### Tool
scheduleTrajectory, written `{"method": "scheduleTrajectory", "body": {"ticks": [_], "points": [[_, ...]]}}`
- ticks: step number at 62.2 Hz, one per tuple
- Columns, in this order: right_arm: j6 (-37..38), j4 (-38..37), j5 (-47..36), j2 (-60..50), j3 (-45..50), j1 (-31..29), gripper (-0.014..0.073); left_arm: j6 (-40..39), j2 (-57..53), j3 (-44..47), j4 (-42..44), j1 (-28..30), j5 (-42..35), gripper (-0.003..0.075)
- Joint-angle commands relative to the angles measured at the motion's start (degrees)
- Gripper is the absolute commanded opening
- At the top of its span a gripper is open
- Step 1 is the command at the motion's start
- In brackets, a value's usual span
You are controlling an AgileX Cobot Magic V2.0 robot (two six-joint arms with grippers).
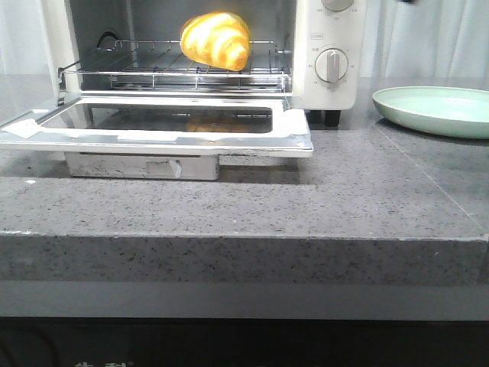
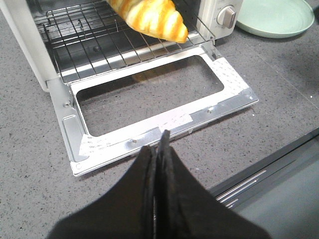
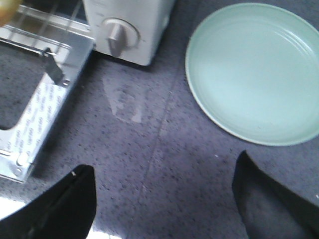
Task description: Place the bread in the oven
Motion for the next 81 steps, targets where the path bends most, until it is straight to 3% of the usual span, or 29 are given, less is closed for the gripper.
{"method": "scheduleTrajectory", "body": {"ticks": [1,17,32,36,47,56,81], "points": [[-0.05,-0.22,-4.34,-7.33,3.26,-1.87,0.0580,-0.22,-0.22,-1.48,0.00,-0.09,-4.25,-0.0018],[-1.68,2.62,-5.98,-22.28,14.12,-1.80,0.0580,-0.22,-0.22,-1.48,0.00,-0.09,-4.47,-0.0018],[-4.03,2.52,-4.69,-29.46,16.20,-1.80,0.0570,-0.22,-0.22,-1.48,0.00,-0.09,-5.19,-0.0018],[-4.17,2.46,-4.69,-29.93,16.20,-1.80,0.0503,-0.22,-0.22,-1.48,0.00,-0.09,-5.19,-0.0018],[-4.17,2.46,-5.02,-29.88,16.26,-1.80,0.0130,-0.22,-0.22,-1.48,0.00,-0.09,-5.19,-0.0018],[-4.17,2.46,-5.68,-29.88,16.26,-1.80,-0.0073,-0.22,-0.22,-1.48,0.00,-0.09,-5.19,-0.0018],[-4.11,2.46,-4.44,-29.88,16.26,-1.80,-0.0068,-0.22,-0.22,-1.48,0.00,-0.09,-5.19,-0.0018]]}}
